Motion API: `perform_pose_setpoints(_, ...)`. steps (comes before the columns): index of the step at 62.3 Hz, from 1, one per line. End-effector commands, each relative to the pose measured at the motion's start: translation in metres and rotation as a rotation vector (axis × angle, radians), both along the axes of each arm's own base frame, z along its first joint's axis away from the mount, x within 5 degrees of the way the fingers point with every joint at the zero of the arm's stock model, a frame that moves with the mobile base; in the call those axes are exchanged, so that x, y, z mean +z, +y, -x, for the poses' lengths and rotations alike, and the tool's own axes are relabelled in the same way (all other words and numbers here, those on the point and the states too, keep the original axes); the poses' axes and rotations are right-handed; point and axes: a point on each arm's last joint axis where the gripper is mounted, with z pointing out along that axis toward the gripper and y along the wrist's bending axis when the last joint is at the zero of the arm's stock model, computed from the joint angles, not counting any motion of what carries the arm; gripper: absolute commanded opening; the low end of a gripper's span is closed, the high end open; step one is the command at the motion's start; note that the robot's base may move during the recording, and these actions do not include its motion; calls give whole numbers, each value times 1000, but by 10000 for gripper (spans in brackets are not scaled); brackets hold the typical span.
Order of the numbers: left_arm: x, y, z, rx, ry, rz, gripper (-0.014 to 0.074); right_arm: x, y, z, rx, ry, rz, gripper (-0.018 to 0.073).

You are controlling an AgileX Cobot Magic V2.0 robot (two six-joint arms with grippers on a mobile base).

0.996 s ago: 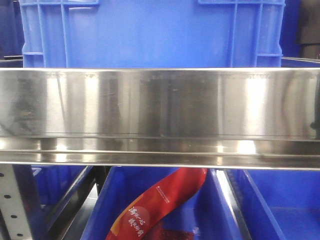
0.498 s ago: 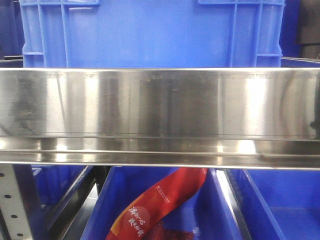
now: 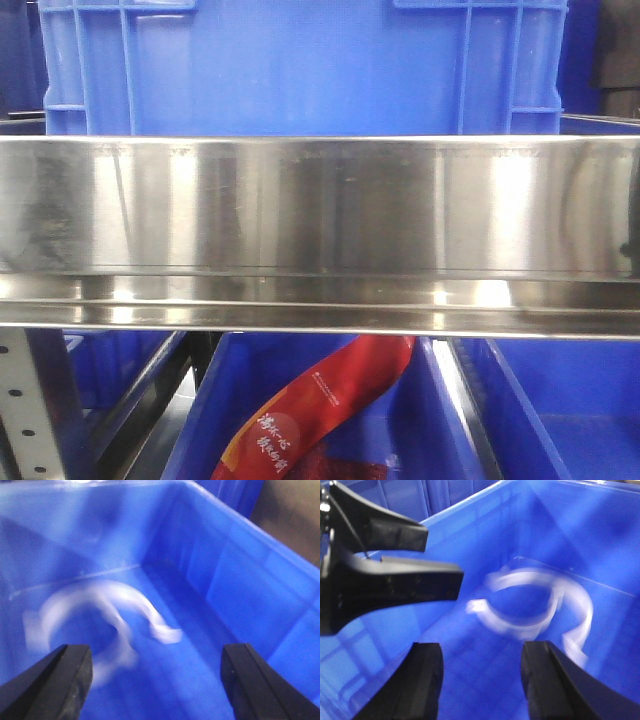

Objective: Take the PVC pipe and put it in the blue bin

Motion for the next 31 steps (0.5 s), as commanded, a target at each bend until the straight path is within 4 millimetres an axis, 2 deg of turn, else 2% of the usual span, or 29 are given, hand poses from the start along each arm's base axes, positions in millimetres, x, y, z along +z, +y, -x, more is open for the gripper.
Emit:
perform_pose_setpoints(1, 4, 0, 1, -2, -3, 16, 433, 9, -1, -2, -18, -63, -25, 254)
perform_pose_setpoints(7, 8, 1, 4, -4, -10, 29, 386, 16, -3, -2, -30, -102, -48, 244)
perform_pose_setpoints(11, 14, 3, 9, -4, -25, 36, 308, 23, -6, 1, -32, -118, -59, 177)
perform_pose_setpoints(21, 26, 9, 18, 1, -66, 25, -26, 30, -9, 7, -27, -126, -63, -73)
perform_pose_setpoints(24, 26, 10, 17, 5, -74, 8, -102, 29, -9, 7, -26, -124, -62, -142)
perform_pose_setpoints(25, 26, 10, 17, 7, -79, -3, -111, 29, -8, 6, -26, -122, -61, -168)
perform_pose_setpoints(31, 24, 9, 17, 4, -63, 2, -111, 27, -7, 3, -31, -126, -64, -169)
